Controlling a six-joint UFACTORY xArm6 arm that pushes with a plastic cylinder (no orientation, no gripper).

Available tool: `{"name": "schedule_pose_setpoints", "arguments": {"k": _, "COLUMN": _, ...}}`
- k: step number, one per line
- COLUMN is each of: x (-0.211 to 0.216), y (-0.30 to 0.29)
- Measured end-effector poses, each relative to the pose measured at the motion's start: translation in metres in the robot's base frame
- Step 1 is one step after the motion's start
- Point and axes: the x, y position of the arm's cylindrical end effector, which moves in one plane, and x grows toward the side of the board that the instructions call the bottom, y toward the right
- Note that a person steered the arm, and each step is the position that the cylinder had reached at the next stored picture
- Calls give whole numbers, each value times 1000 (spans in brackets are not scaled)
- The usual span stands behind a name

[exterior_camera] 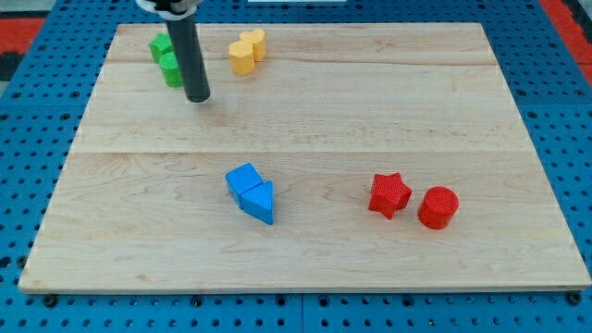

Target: Slide the green circle to the bottom of green star

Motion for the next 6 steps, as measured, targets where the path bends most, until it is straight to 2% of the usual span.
{"name": "schedule_pose_setpoints", "arguments": {"k": 2, "x": -59, "y": -16}}
{"name": "schedule_pose_setpoints", "arguments": {"k": 3, "x": -74, "y": -31}}
{"name": "schedule_pose_setpoints", "arguments": {"k": 4, "x": -73, "y": -18}}
{"name": "schedule_pose_setpoints", "arguments": {"k": 5, "x": -112, "y": -17}}
{"name": "schedule_pose_setpoints", "arguments": {"k": 6, "x": -124, "y": 40}}
